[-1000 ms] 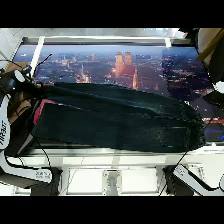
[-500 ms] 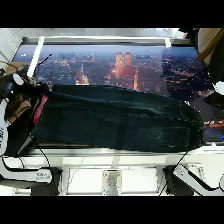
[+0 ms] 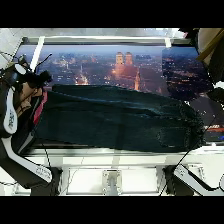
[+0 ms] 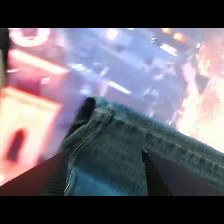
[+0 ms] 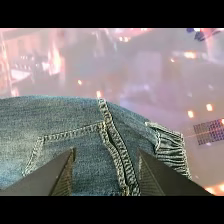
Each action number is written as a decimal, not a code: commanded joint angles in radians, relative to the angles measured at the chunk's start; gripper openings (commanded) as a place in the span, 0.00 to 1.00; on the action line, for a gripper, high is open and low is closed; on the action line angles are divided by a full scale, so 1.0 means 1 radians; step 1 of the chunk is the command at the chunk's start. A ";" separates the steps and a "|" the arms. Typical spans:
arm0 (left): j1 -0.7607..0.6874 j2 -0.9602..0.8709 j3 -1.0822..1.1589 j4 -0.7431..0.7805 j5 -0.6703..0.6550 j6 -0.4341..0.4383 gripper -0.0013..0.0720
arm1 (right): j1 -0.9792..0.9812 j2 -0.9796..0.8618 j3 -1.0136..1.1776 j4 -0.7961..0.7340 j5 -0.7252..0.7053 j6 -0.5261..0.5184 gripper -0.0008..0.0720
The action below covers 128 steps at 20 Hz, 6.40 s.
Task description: Fold the clothes and pants, and hang the long-sleeved shirts on hangers.
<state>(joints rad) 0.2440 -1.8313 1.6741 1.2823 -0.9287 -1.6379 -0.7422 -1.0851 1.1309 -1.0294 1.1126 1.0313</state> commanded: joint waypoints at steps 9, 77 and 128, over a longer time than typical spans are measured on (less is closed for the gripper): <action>0.000 -0.192 0.169 -0.068 -0.095 0.084 0.71 | 0.001 0.000 0.001 0.006 -0.011 0.007 0.61; 0.010 0.063 0.249 -0.067 -0.059 0.139 0.03 | -0.022 -0.501 0.432 0.130 0.040 0.060 0.07; 0.936 0.950 -1.335 -0.326 -0.300 0.346 0.90 | -0.348 -0.129 -0.033 0.272 0.354 0.002 0.51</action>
<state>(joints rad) 1.1614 -0.8249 0.3443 0.9783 -1.2888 -1.3247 -1.0897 -1.2301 1.0981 -0.7666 1.4654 1.0325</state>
